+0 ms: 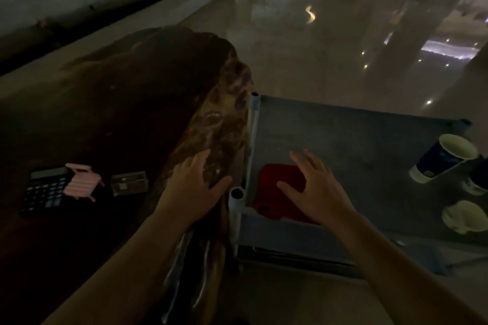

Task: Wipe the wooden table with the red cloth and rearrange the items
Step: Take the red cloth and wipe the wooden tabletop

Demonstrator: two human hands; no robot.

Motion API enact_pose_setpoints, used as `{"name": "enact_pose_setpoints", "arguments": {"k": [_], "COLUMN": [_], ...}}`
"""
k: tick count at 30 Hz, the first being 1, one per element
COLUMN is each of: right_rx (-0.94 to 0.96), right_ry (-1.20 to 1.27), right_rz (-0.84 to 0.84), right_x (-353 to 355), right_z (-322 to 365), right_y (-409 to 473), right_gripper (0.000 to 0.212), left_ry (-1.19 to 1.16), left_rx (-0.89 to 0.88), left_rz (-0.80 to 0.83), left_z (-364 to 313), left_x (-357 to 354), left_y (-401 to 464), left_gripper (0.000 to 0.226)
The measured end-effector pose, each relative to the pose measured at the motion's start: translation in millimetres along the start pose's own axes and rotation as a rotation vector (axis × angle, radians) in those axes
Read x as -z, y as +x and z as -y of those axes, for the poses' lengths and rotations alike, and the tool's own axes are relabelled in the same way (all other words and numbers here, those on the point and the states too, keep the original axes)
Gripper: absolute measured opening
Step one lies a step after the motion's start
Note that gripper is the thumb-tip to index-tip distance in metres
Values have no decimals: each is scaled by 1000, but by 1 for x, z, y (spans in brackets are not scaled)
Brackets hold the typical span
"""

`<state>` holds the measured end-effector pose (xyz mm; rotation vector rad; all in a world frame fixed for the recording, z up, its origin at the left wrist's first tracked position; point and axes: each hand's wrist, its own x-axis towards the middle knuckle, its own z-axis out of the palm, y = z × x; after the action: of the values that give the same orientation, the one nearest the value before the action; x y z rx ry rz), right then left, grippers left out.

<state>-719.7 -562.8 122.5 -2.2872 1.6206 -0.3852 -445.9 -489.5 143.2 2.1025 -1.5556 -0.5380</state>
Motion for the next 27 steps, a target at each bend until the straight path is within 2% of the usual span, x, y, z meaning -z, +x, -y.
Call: {"name": "enact_pose_setpoints", "arguments": {"k": [5,10,12,15,17,20,24,27], "right_rx": [-85,-225,-295,-406,-452,-484,-537,-619], "right_ry": [-5,53,113,215,281,334,406,481], "right_rz": [62,170,203,231,225,169,83,41], "right_x": [-5,-24,-33,-48,-59,-68,-73,-77], "right_z": [-56,-92,-101,-109,-112,-115,-116,-119], "right_y": [23,33,35,36,37,35,39,42], "right_gripper": [85,88,86,81,76,68,58,49], "left_ry": [92,143,121,79,115,72,-93,-148], "left_rx": [-70,-100,-54,109,143,172,356,372], "left_rz": [130,270,323,415,442,389,358,432], "left_z": [-40,-69,-74,-76,-74,-76,-83,-86], "left_x": [-63,-117,-136,-157,-166,-171,-174,-171], "left_y": [42,71,76,81,82,81,83,85], "left_gripper": [89,80,75,78,76,69,64,39]}}
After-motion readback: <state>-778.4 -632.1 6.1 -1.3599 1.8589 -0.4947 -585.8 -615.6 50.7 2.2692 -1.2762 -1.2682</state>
